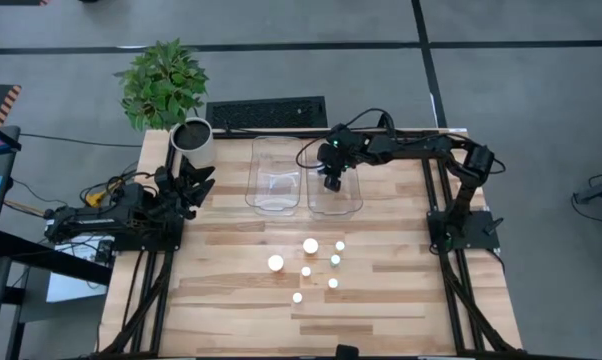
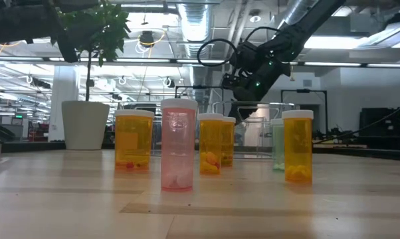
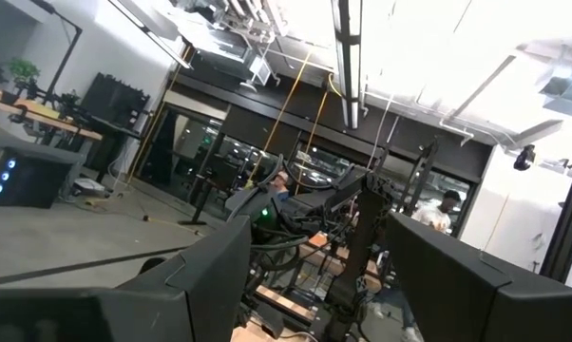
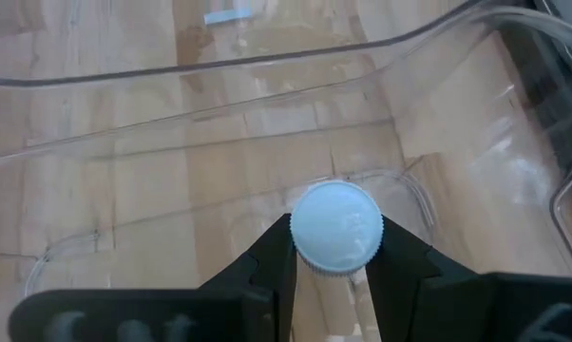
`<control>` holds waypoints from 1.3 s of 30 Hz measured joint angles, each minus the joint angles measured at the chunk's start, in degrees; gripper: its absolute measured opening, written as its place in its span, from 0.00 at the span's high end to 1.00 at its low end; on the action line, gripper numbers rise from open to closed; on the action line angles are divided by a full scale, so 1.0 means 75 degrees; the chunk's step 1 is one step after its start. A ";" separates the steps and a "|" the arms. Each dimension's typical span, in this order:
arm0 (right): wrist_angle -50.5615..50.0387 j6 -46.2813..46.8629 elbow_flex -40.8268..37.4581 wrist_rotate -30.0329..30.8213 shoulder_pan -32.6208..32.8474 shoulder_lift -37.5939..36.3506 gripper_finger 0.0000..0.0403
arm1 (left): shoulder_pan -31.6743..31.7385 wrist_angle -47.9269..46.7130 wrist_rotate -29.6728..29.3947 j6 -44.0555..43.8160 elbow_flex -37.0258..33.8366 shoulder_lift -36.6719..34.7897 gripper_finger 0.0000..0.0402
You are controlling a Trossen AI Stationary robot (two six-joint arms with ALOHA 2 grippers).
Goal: Pick and place medicine bottles into bin by pill shape (circle, oval)
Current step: Put the blue capsule bottle into the left transparent bin
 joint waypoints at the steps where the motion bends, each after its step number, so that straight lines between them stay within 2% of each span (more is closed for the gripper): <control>1: -0.0007 -0.0034 0.0000 0.0000 0.0000 0.0000 0.72 | 0.0001 -0.0001 0.0000 0.0000 0.0000 0.0000 0.40; 11: -0.0022 -0.0692 0.0000 0.0000 0.0000 0.0000 0.72 | -0.0002 -0.0003 0.0000 0.0004 0.0000 0.0000 0.40; 16: -0.0047 -0.1068 0.0000 0.0000 0.0000 0.0000 0.72 | 0.0001 -0.0003 -0.0004 0.0378 0.0000 0.0000 0.40; 24: -0.0379 -0.0970 0.0000 -0.0401 -0.0045 0.0005 0.72 | 0.0000 -0.0104 -0.0009 0.1056 0.0000 0.0003 0.40; 28: -0.0828 -0.0960 -0.0008 -0.0393 0.0033 0.0157 0.72 | 0.0000 -0.0098 -0.0335 0.1173 0.0000 0.0003 0.40; 39: -0.0386 -0.1008 0.0006 -0.0379 0.0002 0.0233 0.72 | -0.0002 0.0000 -0.0600 0.1186 0.0000 0.0003 0.40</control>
